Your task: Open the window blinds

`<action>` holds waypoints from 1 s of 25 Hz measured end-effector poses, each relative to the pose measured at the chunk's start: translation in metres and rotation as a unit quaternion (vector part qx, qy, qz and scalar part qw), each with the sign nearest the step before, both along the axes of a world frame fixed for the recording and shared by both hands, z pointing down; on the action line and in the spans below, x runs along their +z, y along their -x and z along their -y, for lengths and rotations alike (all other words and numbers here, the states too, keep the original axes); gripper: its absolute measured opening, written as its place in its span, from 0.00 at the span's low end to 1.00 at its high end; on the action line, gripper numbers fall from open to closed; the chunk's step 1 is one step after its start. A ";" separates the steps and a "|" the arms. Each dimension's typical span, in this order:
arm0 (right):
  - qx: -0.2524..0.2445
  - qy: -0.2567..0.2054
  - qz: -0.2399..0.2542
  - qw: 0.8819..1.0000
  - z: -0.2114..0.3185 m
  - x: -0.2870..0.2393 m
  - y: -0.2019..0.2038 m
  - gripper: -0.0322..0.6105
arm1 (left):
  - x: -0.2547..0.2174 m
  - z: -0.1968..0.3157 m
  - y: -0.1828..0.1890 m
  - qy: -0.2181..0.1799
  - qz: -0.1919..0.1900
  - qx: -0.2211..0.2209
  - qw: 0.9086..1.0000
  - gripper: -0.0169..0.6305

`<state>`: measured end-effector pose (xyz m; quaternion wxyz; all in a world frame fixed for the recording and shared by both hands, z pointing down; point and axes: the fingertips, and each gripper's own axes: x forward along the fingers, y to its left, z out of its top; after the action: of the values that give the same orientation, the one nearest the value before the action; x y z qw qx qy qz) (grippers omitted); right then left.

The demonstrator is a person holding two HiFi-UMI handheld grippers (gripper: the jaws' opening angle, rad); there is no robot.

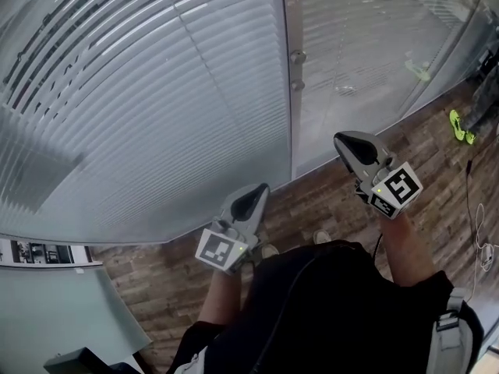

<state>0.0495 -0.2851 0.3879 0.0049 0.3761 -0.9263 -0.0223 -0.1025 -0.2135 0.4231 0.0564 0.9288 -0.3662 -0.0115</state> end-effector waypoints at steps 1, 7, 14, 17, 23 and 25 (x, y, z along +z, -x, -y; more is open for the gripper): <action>0.000 0.006 0.004 1.000 -0.001 0.004 -0.004 0.06 | -0.004 0.001 -0.001 -0.003 -0.003 -0.002 1.000 0.03; -0.037 0.006 0.029 0.999 -0.019 0.008 -0.010 0.06 | -0.011 -0.003 -0.015 -0.009 0.011 0.004 1.000 0.03; -0.051 0.006 0.023 0.998 -0.022 0.010 -0.023 0.06 | -0.017 0.007 -0.037 -0.014 0.005 -0.001 1.000 0.03; -0.054 0.006 0.016 0.998 -0.022 0.010 -0.023 0.06 | -0.021 0.014 -0.052 -0.019 0.008 0.008 1.000 0.03; -0.063 0.003 -0.017 0.998 -0.030 0.017 -0.026 0.06 | -0.023 0.021 -0.079 -0.031 0.021 0.021 0.999 0.03; -0.073 0.001 -0.035 0.997 -0.038 0.021 -0.028 0.06 | -0.025 0.020 -0.089 -0.034 0.021 0.025 0.999 0.03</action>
<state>0.0772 -0.2470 0.4094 0.0358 0.3067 -0.9505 -0.0346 -0.0139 -0.2338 0.3983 0.0174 0.9389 -0.3437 -0.0030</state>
